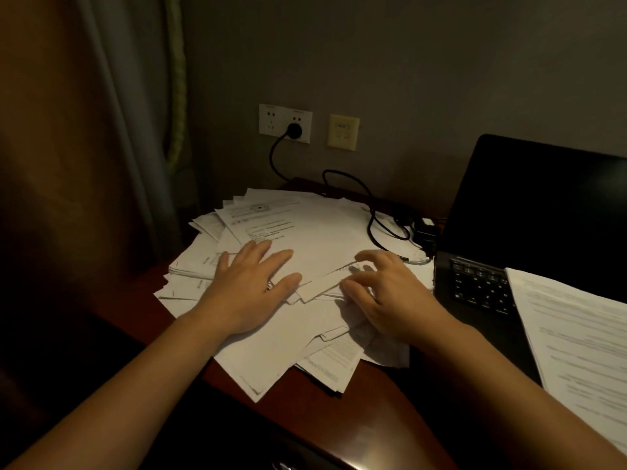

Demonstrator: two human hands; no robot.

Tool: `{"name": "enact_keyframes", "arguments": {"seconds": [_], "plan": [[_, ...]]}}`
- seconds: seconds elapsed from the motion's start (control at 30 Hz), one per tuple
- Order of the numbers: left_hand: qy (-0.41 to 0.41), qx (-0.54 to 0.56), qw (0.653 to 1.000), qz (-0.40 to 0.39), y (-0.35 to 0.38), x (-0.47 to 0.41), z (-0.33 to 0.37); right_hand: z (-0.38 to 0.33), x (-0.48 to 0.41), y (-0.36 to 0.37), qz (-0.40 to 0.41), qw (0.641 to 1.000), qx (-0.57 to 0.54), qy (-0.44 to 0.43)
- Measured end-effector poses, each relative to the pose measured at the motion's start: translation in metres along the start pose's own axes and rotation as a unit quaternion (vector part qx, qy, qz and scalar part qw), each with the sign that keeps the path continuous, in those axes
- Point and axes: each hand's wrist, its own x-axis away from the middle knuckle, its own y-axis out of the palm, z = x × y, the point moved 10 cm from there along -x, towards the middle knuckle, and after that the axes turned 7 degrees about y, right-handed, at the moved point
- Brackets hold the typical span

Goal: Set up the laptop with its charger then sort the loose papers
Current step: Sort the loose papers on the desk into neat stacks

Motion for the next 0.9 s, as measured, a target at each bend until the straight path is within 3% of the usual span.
{"name": "enact_keyframes", "arguments": {"seconds": [0.23,0.33,0.47,0.57,0.63,0.7,0.77,0.9], "plan": [[-0.040,0.109,0.986,0.119,-0.020,0.001,-0.006,-0.028,-0.028,0.027,-0.063,0.995,0.009,-0.073],[-0.039,0.199,0.953,0.226,-0.036,0.004,-0.022,-0.028,-0.036,0.020,-0.013,0.996,-0.054,-0.070],[-0.020,0.255,0.926,0.277,-0.042,0.007,-0.028,-0.031,-0.032,-0.009,0.119,0.987,-0.058,-0.095],[-0.034,0.206,0.923,0.324,-0.054,0.014,-0.033,-0.040,-0.021,-0.022,0.160,0.979,-0.052,-0.116],[-0.017,0.156,0.924,0.350,-0.064,0.020,-0.025,-0.054,-0.010,-0.022,0.137,0.978,-0.034,-0.151],[-0.002,0.134,0.933,0.333,-0.061,0.020,-0.019,-0.068,0.001,-0.017,0.091,0.981,-0.001,-0.172],[-0.012,0.138,0.955,0.261,-0.047,0.014,-0.019,-0.074,0.009,-0.009,0.044,0.985,0.036,-0.164],[-0.003,0.258,0.960,0.106,-0.035,0.010,-0.007,-0.087,0.023,-0.001,0.005,0.986,0.066,-0.154]]}}
